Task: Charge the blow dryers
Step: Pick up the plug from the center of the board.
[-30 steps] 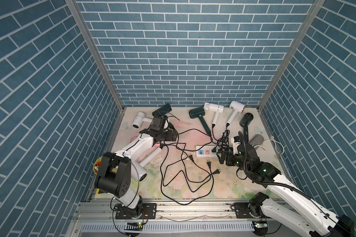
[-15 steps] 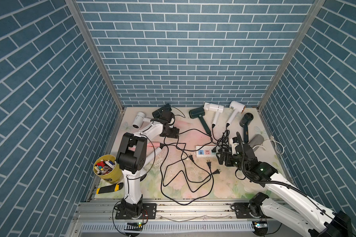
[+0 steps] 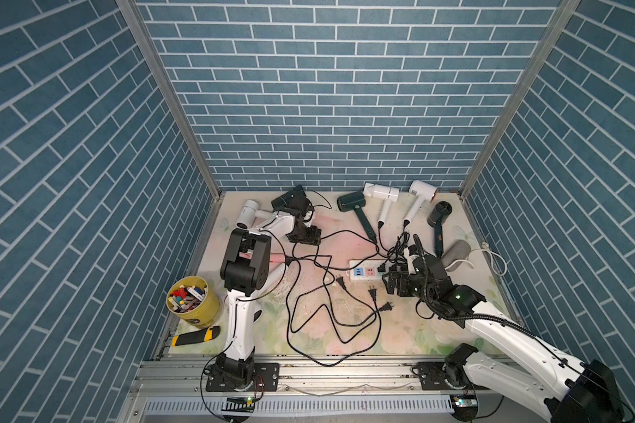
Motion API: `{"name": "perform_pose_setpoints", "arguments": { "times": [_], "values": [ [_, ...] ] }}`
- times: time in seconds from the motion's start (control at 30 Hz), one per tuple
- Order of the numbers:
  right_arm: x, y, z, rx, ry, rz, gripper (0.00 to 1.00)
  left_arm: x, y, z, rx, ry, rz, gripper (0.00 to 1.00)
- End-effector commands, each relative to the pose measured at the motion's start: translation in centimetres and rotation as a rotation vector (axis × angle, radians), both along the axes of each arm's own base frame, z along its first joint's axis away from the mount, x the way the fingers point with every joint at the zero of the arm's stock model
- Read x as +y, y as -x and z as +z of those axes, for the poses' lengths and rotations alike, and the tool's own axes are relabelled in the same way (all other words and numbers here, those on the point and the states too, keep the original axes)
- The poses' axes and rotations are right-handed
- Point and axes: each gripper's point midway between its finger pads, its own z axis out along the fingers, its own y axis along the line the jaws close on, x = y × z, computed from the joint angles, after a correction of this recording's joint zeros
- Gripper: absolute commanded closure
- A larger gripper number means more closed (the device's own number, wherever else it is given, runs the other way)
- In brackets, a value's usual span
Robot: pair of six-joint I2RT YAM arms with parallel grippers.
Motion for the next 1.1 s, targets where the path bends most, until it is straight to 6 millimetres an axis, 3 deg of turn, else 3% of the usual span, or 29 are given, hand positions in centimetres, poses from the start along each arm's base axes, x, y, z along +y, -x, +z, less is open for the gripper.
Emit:
{"name": "perform_pose_setpoints", "arguments": {
  "times": [0.0,0.3,0.67,0.8,1.07],
  "values": [
    [0.5,-0.4,0.9,-0.019,-0.013,0.019,0.01,-0.3,0.0,-0.6,0.041,0.040,-0.028,0.27],
    [0.7,-0.3,0.8,-0.002,-0.019,0.020,0.01,-0.6,0.2,-0.6,0.064,0.056,-0.055,0.41],
    [0.3,-0.3,0.9,0.010,-0.025,-0.013,0.01,-0.9,1.5,1.3,0.020,0.100,-0.079,0.78],
    [-0.2,-0.2,0.9,0.016,-0.015,-0.038,0.01,-1.9,1.7,3.5,-0.029,0.142,-0.093,0.81],
    [0.1,-0.4,3.0,0.023,-0.040,-0.028,0.02,-5.5,3.2,10.3,-0.177,0.268,-0.130,0.83]
  ]
}}
